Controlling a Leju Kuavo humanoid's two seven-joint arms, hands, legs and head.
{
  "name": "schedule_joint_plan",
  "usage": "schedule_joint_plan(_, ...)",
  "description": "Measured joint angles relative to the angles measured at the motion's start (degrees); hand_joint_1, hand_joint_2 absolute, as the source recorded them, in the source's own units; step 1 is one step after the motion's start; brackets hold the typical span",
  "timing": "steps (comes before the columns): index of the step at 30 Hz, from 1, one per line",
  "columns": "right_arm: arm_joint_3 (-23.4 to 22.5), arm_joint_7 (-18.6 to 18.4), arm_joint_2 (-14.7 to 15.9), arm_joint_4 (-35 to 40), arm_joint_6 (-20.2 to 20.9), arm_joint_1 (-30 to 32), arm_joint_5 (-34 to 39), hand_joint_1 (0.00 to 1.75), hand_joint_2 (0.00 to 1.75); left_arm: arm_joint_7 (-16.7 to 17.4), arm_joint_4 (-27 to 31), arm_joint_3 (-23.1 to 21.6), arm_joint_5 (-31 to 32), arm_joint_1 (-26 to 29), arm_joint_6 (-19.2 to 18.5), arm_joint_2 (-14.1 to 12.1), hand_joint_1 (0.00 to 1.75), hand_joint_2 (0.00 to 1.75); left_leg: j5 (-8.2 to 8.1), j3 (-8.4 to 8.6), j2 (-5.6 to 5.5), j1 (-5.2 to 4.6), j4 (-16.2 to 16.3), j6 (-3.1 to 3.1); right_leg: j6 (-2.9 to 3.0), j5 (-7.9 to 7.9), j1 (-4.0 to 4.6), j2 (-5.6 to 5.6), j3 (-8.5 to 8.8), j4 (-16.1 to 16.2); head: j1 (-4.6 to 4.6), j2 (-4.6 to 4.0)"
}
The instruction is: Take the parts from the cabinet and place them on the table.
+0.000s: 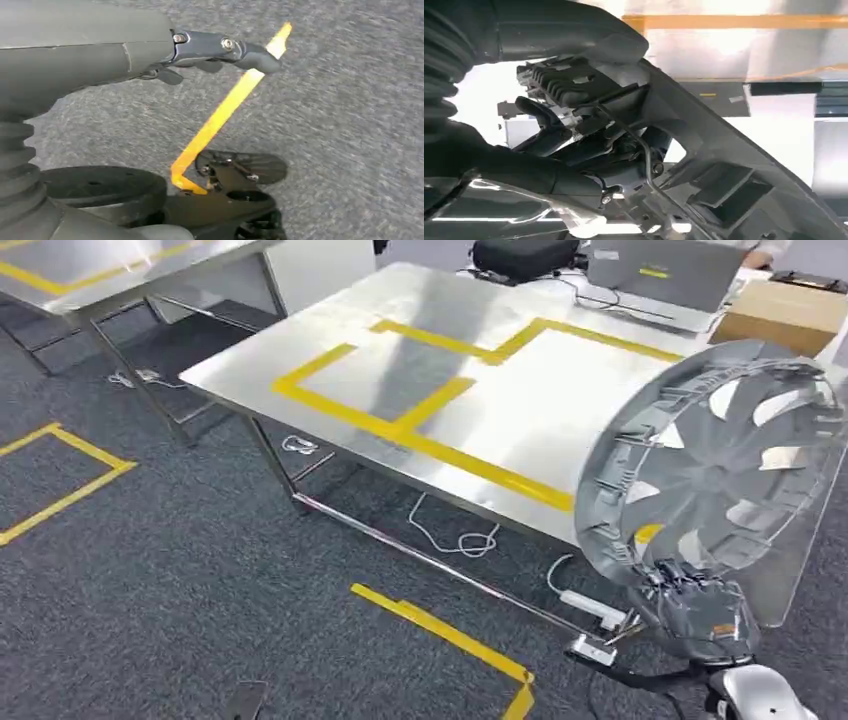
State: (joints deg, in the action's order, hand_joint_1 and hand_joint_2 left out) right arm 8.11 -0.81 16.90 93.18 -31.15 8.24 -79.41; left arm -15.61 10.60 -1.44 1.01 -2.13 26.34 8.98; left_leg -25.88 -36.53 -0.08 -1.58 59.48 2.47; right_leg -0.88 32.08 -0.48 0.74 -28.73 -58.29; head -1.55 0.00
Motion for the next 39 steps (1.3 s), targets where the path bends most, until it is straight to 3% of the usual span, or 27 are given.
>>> schedule_joint_plan(1, -0.09, 0.0, 0.09, 0.0, -0.02, 0.28, 0.02, 1.75, 1.75, 0.0, -0.02, 0.0, 0.04, -0.03, 0.04, 0.04, 0.0, 1.75, -0.12, 0.45, 0.08, -0.04, -0.36, 0.18, -0.58, -0.48, -0.02, -0.1, 0.05, -0.18, 0.13, 0.0)
schedule_joint_plan(3, -0.57, 0.0, 0.35, 0.02, -0.11, 0.64, 0.17, 1.75, 1.75, 0.0, 0.0, 0.07, 0.17, -0.11, 0.04, 0.04, 0.0, 1.75, -0.14, 2.73, -0.17, 0.51, -1.5, 0.48, -1.07, 0.27, -0.08, -0.27, -0.2, -1.61, -0.11, -0.02)
schedule_joint_plan(4, -0.81, 0.02, 0.48, 0.02, -0.15, 0.59, 0.17, 1.75, 1.75, 0.0, 0.0, 0.09, 0.22, -0.23, 0.04, 0.11, 0.0, 1.75, -0.37, 3.21, -0.16, 0.6, -1.64, 0.82, -1.23, 0.62, -0.12, -0.26, -1.93, -4.79, -0.26, -0.02)
schedule_joint_plan(6, -0.96, 0.11, 0.7, 0.02, -0.15, 0.73, 0.0, 1.75, 1.75, 0.0, 0.0, 0.09, 0.3, -0.38, 0.0, 0.26, 0.0, 1.75, -1.01, 3.54, -0.16, 0.7, -1.63, 0.99, -1.78, 2.93, -0.29, -0.28, -7.64, -12.8, -0.22, 0.0)
schedule_joint_plan(7, -0.96, 0.11, 0.7, 0.02, -0.22, 0.96, 0.0, 1.75, 1.75, -0.02, 0.0, 0.09, 0.33, -0.36, 0.02, 0.39, 0.0, 1.75, -1.43, 3.85, -0.16, 0.73, -1.62, 0.96, -2.09, 4.78, -0.4, -0.29, -10.26, -15.66, -0.2, -0.02)
schedule_joint_plan(8, -0.96, 0.09, 0.7, 0.0, -0.2, 1.06, 0.02, 1.75, 1.75, 0.0, 0.0, 0.11, 0.28, -0.27, 0.0, 0.42, 0.0, 1.75, -1.88, 4.29, -0.18, 0.78, -1.61, 0.86, -2.32, 5.35, -0.5, -0.31, -11.8, -16.45, -0.24, -0.02)
schedule_joint_plan(10, -1.05, 0.07, 0.72, -0.09, -0.13, 1.04, 0.04, 1.75, 1.75, -0.02, 0.0, 0.11, 0.31, -0.14, 0.02, 0.42, 0.0, 1.75, -2.9, 5.62, -0.2, 0.92, -1.61, 0.52, -2.57, 2.16, -0.74, -0.41, -11.76, -12.39, -0.22, 0.0)
schedule_joint_plan(12, -1.11, 0.11, 0.72, -0.24, -0.09, 0.87, 0.04, 1.75, 1.75, -0.02, 0.0, 0.13, 0.33, -0.24, 0.0, 0.46, 0.0, 1.75, -4.3, 7.25, -0.19, 1.16, -1.58, -0.16, -3.0, -6.45, -1.06, -0.9, -8.73, -2.33, -0.26, 0.0)
schedule_joint_plan(13, -1.11, 0.11, 0.72, -0.41, -0.02, 0.66, 0.02, 1.75, 1.75, -0.02, 0.0, 0.13, 0.35, -0.29, 0.0, 0.46, 0.0, 1.75, -4.73, 7.61, -0.17, 0.96, -1.42, -0.53, -2.85, -6.42, -0.84, -1.03, -8.56, -1.34, -0.24, 0.0)
schedule_joint_plan(14, -1.09, 0.15, 0.72, -0.57, 0.0, 0.44, -0.02, 1.75, 1.75, -0.02, 0.0, 0.13, 0.35, -0.44, 0.0, 0.48, 0.0, 1.75, -4.99, 7.49, -0.16, 0.93, -1.37, -0.82, -1.48, -4.13, -0.64, -1.01, -8.32, -0.96, -0.31, -0.02)
schedule_joint_plan(15, -1.11, 0.15, 0.72, -0.57, -0.02, 0.49, -0.11, 1.75, 1.75, 0.0, 0.0, 0.13, 0.37, -0.48, 0.0, 0.57, 0.0, 1.75, -5.33, 7.42, -0.08, 0.94, -1.59, -1.3, -0.73, -5.47, -0.47, -0.82, -7.79, -1.11, -0.17, 0.0)
schedule_joint_plan(17, -1.09, 0.13, 0.72, -0.7, -0.02, 0.53, -0.04, 1.75, 1.75, -0.02, 0.0, 0.13, 0.42, -0.45, 0.0, 0.55, 0.0, 1.75, -5.25, 7.97, -0.1, 0.93, -1.01, -1.76, 0.09, -5.31, -0.65, -0.72, -7.11, -0.94, -0.22, 0.0)
schedule_joint_plan(18, -1.11, 0.13, 0.72, -0.7, -0.02, 0.59, -0.04, 1.75, 1.75, -0.02, 0.0, 0.13, 0.42, -0.5, 0.0, 0.55, 0.0, 1.75, -5.24, 7.29, -0.09, 1.03, 0.49, -1.99, 0.33, -5.2, -0.78, -0.79, -6.62, -0.57, -0.17, 0.0)
schedule_joint_plan(19, -1.11, 0.13, 0.72, -0.7, -0.02, 0.5, 0.0, 1.75, 1.75, 0.0, 0.0, 0.13, 0.44, -0.6, 0.0, 0.59, 0.0, 1.75, -5.53, 5.73, -0.08, 1.06, 3.63, -2.27, 0.75, -4.91, -0.79, -0.83, -6.19, -0.48, 0.09, 0.0)
schedule_joint_plan(22, -1.14, 0.09, 0.72, -0.74, 0.02, 0.25, 0.0, 1.75, 1.75, 0.04, 0.0, 0.13, 0.57, -0.43, 0.02, 0.55, 0.0, 1.75, -10.88, -1.33, -0.09, 1.28, 14.8, -2.89, 1.11, -3.77, -0.69, -0.76, -5.17, -0.45, 0.2, 0.0)
schedule_joint_plan(23, -1.16, 0.11, 0.72, -0.83, 0.04, 0.26, -0.02, 1.75, 1.75, 0.15, 0.0, 0.13, 0.59, -0.3, 0.02, 0.55, 0.0, 1.75, -11.67, -2.75, -0.08, 1.31, 16.19, -2.89, 1.12, -3.36, -0.67, -0.65, -4.72, -0.45, 0.26, 0.0)
schedule_joint_plan(24, -1.16, 0.13, 0.72, -0.94, 0.09, 0.26, -0.02, 1.75, 1.75, 0.17, 0.0, 0.13, 0.59, -0.24, 0.04, 0.55, 0.0, 1.75, -10.93, -3.12, -0.08, 1.32, 15.35, -2.81, 1.06, -2.9, -0.65, -0.51, -4.08, -0.45, 0.22, 0.0)
schedule_joint_plan(25, -1.16, 0.13, 0.72, -1.07, 0.13, 0.25, -0.02, 1.75, 1.75, 0.17, 0.0, 0.13, 0.61, -0.25, 0.04, 0.55, 0.0, 1.75, -8.81, -2.63, -0.09, 1.32, 12.8, -2.62, 0.98, -2.41, -0.62, -0.4, -3.38, -0.45, 0.26, 0.0)
schedule_joint_plan(27, -1.18, 0.13, 0.72, -1.16, 0.18, 0.21, -0.02, 1.75, 1.75, 0.2, 0.0, 0.13, 0.7, -0.25, 0.04, 0.55, 0.0, 1.75, -1.37, -0.2, -0.1, 1.24, 3.8, -1.75, 0.77, -1.34, -0.51, -0.4, -1.83, -0.4, 0.33, 0.0)
schedule_joint_plan(28, -1.18, 0.13, 0.72, -1.25, 0.2, 0.08, -0.02, 1.75, 1.75, 0.2, -0.02, 0.13, 0.7, -0.12, 0.09, 0.52, 0.0, 1.75, 0.68, 0.2, -0.15, 1.11, 1.47, -1.28, 0.58, -0.88, -0.57, -0.45, -2.36, -0.31, 0.33, 0.0)
schedule_joint_plan(29, -1.18, 0.13, 0.7, -1.44, 0.28, -0.14, 0.0, 1.75, 1.75, 0.31, 0.0, 0.13, 0.74, -0.35, 0.24, 0.54, 0.0, 1.75, -1.42, 0.16, 0.05, 0.71, 0.79, -1.11, 0.14, -0.71, -0.48, -0.14, -1.4, -0.45, 0.26, -0.02)
schedule_joint_plan(30, -1.33, 0.11, 0.72, -1.66, 0.52, -0.46, 0.11, 1.75, 1.75, 0.39, 0.0, 0.13, 0.92, -0.35, 0.26, 0.61, 0.0, 1.75, -0.4, 0.42, -0.05, 0.39, 0.83, -0.95, -0.35, -0.4, -0.56, -0.19, -1.35, -0.43, 0.35, 0.0)
schedule_joint_plan(32, -1.4, 0.11, 0.72, -2.08, 0.96, -0.74, 0.37, 1.75, 1.75, 0.44, 0.0, 0.13, 1.47, -0.41, 0.33, 0.59, 0.0, 1.75, -0.54, 0.63, -0.12, 0.27, 0.42, -0.4, -1.04, -0.17, -0.72, -0.24, -0.86, 0.16, 0.57, 0.0)
schedule_joint_plan(34, -1.7, 0.11, 0.74, -2.56, 1.23, -1.13, 0.55, 1.75, 1.75, 0.46, 0.02, 0.13, 1.57, -0.75, 0.37, 0.74, 0.0, 1.75, -0.36, 1.76, -0.1, 0.86, -0.84, 0.07, -1.48, 1.18, -0.71, -0.47, -1.68, -1.27, 0.33, -0.02)
schedule_joint_plan(37, -2.12, 0.24, 0.76, -3.56, 2.05, -1.98, 0.96, 1.75, 1.75, 0.41, 0.02, 0.13, 1.68, -1.09, 0.33, 1.07, 0.0, 1.75, -1.02, 2.17, -0.09, 0.82, -0.84, 0.75, -1.98, 5.68, -0.69, -0.45, -9.08, -13.97, 0.33, -0.02)
schedule_joint_plan(38, -2.19, 0.26, 0.76, -4.09, 2.49, -2.1, 1.36, 1.75, 1.75, 0.42, 0.02, 0.13, 1.9, -1.09, 0.35, 1.07, 0.0, 1.75, -1.25, 2.37, -0.11, 0.8, -0.83, 0.8, -2.08, 5.87, -0.66, -0.46, -11.33, -16.95, 0.28, 0.0)
schedule_joint_plan(39, -2.4, 0.46, 0.76, -4.79, 2.98, -2.33, 2.04, 1.75, 1.75, 0.46, 0.02, 0.13, 1.95, -1.04, 0.35, 1.05, 0.0, 1.75, -1.55, 2.77, -0.2, 0.78, -0.83, 0.83, -2.07, 4.43, -0.66, -0.46, -12.29, -17.18, 0.26, 0.0)
